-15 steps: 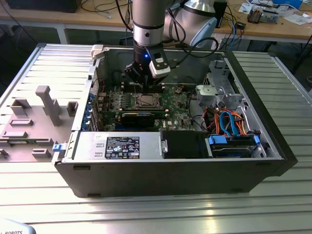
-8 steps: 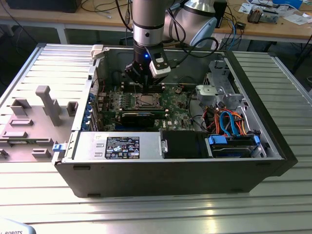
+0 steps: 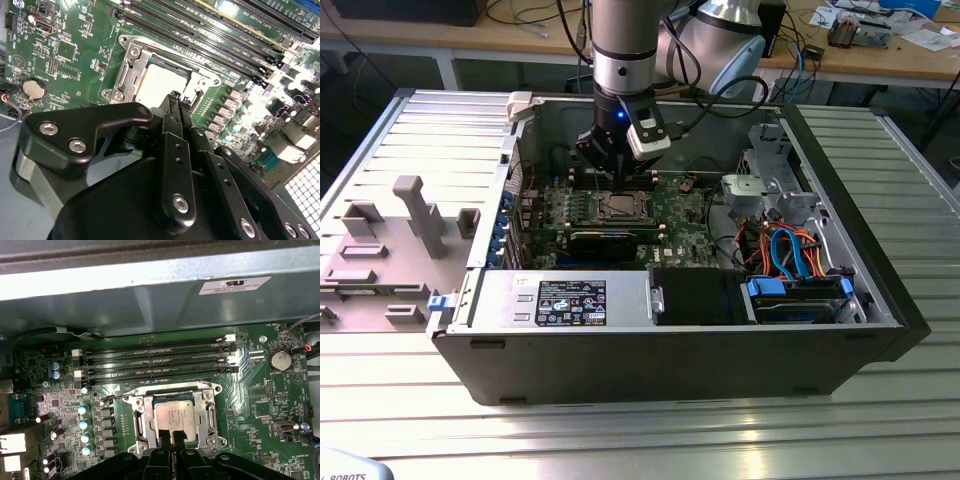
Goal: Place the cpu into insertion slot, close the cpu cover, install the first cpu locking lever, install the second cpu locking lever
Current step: 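Install the first cpu locking lever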
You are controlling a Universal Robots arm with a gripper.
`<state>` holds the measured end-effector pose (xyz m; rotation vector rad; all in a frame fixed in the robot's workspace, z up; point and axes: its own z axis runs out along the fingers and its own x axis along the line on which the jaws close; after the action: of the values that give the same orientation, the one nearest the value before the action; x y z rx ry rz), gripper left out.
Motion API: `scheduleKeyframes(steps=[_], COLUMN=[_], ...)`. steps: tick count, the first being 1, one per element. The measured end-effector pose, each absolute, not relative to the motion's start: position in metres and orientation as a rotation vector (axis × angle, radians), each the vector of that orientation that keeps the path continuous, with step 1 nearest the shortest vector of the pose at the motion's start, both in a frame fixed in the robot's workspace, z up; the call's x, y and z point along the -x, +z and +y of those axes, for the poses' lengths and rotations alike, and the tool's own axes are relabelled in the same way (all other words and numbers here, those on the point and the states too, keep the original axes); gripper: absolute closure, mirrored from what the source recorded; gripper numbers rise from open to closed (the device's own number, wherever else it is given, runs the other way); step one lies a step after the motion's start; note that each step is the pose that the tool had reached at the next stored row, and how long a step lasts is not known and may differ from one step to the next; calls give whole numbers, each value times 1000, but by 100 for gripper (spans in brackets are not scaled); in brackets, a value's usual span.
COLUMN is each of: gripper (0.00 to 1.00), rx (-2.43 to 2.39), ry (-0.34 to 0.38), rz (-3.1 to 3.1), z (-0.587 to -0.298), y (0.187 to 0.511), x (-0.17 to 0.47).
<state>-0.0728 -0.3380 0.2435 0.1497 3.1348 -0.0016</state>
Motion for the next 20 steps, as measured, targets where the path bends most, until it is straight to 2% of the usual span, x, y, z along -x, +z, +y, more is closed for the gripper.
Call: scheduleKeyframes(steps=[20], gripper=[84], rx=[-116], ry=[-2], rz=[3136], z=[-338], y=[244], x=[73])
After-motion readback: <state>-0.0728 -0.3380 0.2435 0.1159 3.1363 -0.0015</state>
